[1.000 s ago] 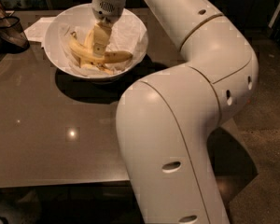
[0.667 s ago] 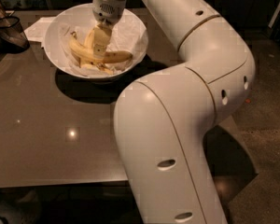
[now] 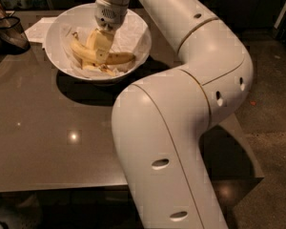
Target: Pick banana from white bowl
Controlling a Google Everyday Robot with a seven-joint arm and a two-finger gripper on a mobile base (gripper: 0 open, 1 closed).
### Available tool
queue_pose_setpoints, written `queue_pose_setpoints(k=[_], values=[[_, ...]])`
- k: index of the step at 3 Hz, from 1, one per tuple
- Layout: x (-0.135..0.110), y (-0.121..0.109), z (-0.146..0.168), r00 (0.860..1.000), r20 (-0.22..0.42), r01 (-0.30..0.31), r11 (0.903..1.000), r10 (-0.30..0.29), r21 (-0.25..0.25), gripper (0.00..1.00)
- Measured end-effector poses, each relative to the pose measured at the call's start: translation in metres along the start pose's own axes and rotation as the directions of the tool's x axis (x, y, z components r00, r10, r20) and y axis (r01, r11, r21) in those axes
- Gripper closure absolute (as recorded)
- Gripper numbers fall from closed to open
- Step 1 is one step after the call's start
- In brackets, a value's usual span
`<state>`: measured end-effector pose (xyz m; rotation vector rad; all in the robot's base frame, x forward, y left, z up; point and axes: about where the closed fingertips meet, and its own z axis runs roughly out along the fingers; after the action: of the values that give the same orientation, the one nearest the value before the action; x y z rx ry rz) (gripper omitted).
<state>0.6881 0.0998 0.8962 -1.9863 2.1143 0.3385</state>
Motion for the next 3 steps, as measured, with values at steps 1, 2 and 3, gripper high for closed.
queue_pose_setpoints(k=[1,2,3], values=[[0.002,0.000,0.008,1.000,-0.007,-0.010,0.9998,0.010,-0.016,0.44],[0.006,0.002,0.013,1.000,-0.015,-0.023,0.9992,0.022,-0.033,0.44],[0.009,0.004,0.018,0.999,-0.023,-0.031,0.9983,0.030,-0.050,0.44]])
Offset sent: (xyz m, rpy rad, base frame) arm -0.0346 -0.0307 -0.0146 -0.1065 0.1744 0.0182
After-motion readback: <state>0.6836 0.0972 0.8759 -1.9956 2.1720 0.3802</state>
